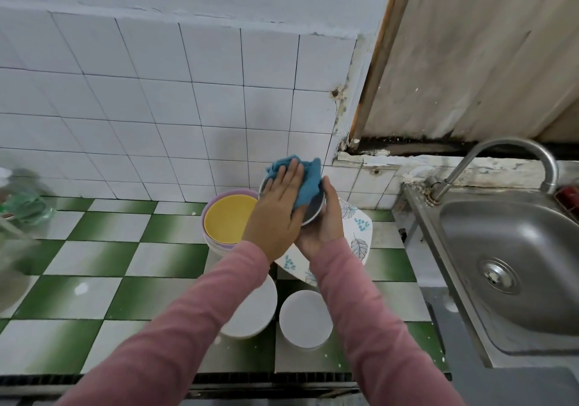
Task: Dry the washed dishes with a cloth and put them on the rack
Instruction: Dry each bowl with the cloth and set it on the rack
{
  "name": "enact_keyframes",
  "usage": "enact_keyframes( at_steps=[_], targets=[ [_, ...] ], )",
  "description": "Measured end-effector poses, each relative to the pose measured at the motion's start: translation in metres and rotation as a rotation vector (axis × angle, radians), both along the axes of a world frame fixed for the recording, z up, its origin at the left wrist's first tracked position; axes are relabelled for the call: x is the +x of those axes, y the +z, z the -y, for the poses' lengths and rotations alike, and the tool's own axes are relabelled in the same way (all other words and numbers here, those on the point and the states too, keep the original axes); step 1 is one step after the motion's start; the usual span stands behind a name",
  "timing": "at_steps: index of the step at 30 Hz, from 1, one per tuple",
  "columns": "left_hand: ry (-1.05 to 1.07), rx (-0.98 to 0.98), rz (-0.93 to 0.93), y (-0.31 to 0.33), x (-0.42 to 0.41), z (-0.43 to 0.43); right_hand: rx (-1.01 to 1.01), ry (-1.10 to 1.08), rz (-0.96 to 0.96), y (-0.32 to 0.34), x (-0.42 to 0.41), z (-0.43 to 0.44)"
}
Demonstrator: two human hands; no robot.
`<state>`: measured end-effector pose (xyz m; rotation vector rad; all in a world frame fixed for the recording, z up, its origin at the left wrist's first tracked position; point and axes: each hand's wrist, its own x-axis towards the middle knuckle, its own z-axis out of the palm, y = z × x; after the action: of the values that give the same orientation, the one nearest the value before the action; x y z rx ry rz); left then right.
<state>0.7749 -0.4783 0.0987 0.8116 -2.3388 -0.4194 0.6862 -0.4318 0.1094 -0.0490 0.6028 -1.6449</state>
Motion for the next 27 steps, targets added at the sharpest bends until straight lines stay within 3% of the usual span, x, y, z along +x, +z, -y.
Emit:
enact_keyframes(
  at_steps=[5, 9, 16, 21, 25, 27],
  targets=[
    [0.034, -0.144, 0.418, 0.002, 0.01, 0.002, 0.017, 0.012, -0.135, -0.006, 0.0, 0.008],
    [0.018, -0.087, 0.555, 0.011, 0.013, 0.002, 0.059, 0.03, -0.147, -0.009, -0.004, 0.013],
    [0.017, -0.025, 0.504, 0.017, 0.026, -0.003, 0.108, 0.091, -0.141, -0.026, -0.007, 0.009],
    [-0.212, -0.03, 0.377, 0.008, 0.037, 0.013, 0.178, 0.027, -0.126, -0.024, -0.016, 0.011],
    [-0.237, 0.133, 0.257, 0.016, 0.036, 0.007, 0.22, 0.028, -0.152, -0.023, -0.018, 0.011],
    [-0.236, 0.337, 0.203, 0.016, 0.037, 0.009, 0.18, 0.087, -0.148, -0.02, -0.018, 0.008]
  ],
)
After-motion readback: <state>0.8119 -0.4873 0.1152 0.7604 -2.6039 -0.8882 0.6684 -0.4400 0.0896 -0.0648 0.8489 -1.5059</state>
